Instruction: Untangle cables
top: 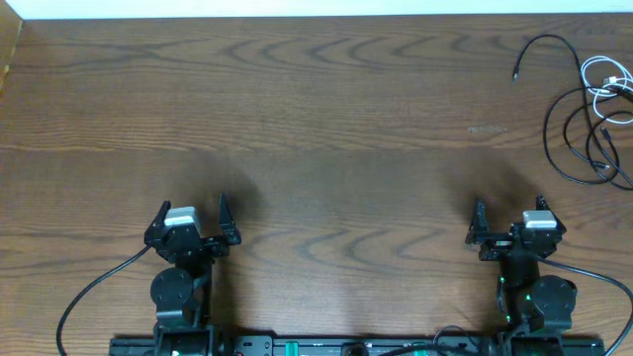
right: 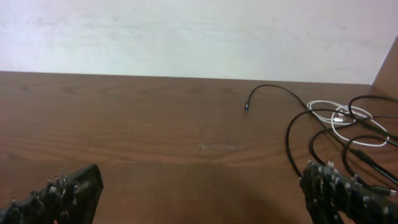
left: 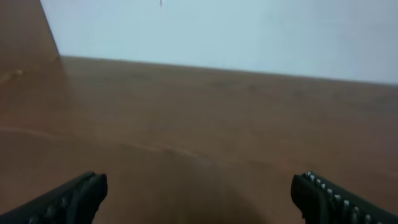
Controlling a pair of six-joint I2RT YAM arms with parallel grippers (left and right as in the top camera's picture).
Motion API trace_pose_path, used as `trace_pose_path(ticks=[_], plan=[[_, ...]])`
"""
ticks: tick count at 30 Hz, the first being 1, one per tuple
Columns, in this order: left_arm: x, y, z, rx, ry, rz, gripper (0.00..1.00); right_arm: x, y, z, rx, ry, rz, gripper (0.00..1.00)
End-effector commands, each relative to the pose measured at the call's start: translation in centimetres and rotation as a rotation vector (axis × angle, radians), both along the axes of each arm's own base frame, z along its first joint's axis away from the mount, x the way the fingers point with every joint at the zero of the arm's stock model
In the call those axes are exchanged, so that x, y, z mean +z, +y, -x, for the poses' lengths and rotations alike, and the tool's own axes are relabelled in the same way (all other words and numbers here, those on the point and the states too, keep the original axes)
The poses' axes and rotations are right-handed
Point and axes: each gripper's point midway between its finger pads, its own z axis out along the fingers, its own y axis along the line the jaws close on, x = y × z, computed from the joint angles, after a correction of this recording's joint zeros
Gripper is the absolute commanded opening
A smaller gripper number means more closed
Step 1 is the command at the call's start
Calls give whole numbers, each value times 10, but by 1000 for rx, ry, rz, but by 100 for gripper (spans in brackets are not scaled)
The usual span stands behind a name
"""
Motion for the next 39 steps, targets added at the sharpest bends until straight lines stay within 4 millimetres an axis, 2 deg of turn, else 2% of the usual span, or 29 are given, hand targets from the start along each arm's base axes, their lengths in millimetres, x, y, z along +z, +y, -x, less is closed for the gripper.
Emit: trace_pose_path(ticks=[1, 2, 8, 39], plan=[[-11, 0, 4, -10, 45, -43, 100, -1, 3, 0, 13, 0, -10, 99], [-15, 0, 6, -10, 61, -42, 100, -1, 3, 0, 13, 0, -10, 99], [-4, 0, 7, -7, 12, -45, 100, -1, 3, 0, 13, 0, -10, 99], [-8, 0, 6, -7, 30, -44, 100, -1, 3, 0, 13, 0, -10, 99]])
